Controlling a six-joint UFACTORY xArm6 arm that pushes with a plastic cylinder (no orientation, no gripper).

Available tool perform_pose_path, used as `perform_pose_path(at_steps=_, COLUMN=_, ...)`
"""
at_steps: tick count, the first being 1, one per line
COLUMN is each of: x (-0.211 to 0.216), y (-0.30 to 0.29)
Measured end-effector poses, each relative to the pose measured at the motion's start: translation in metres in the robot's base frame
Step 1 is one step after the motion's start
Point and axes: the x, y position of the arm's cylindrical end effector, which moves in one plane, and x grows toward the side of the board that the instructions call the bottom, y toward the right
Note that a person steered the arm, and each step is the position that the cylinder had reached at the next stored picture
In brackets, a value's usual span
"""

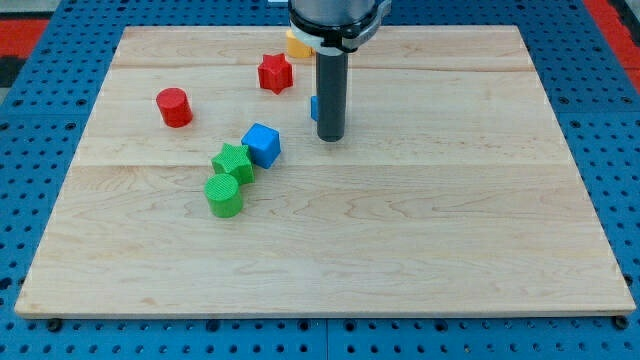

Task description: Push the blue cube down and right a bit

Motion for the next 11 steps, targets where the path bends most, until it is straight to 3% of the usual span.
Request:
perform_pose_path(at_steps=6, x=-0.023, y=-0.173)
perform_pose_path(at_steps=8, x=0.000, y=-0.177)
perform_pose_path(at_steps=11, x=0.005, y=-0.088)
